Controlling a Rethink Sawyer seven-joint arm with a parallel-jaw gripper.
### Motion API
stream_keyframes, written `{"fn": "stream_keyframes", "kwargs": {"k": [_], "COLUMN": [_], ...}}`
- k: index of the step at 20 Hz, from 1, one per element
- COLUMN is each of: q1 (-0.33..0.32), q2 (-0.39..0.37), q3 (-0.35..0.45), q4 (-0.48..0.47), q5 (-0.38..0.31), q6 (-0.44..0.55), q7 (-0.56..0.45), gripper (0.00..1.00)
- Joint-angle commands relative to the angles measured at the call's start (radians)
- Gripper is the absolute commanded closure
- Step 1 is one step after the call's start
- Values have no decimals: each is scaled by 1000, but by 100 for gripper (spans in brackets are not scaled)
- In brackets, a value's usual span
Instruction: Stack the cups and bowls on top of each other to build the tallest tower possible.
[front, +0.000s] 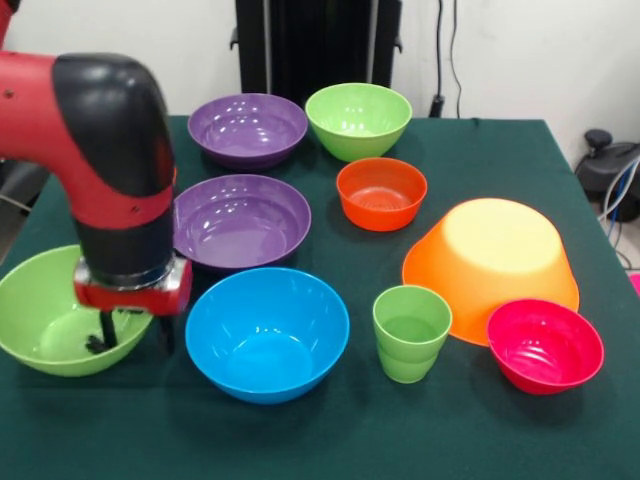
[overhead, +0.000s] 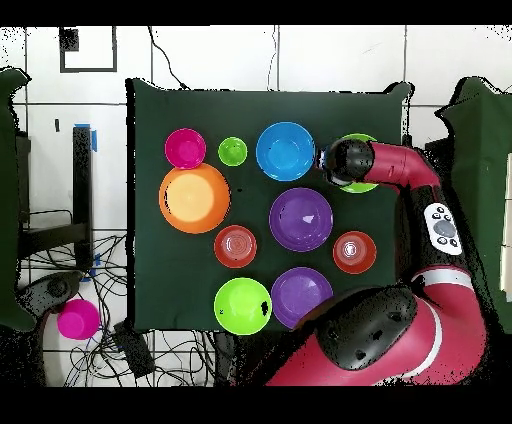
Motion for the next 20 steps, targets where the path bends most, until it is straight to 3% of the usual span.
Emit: {"fn": "stream_keyframes", "kwargs": {"k": [1, 4, 7, 11, 20], "q1": [-1, 2, -39, -53, -18], "q2": [302, 274, 238, 180, 119], "q3": [89, 75, 121, 160, 119], "q4": [-208, -195, -137, -110, -78], "q5": [-94, -96, -104, -68, -61], "q6": [-57, -74, -186, -136, -97], "q7": [-268, -222, -291, -347, -228], "gripper": [0, 0, 0, 0, 0]}}
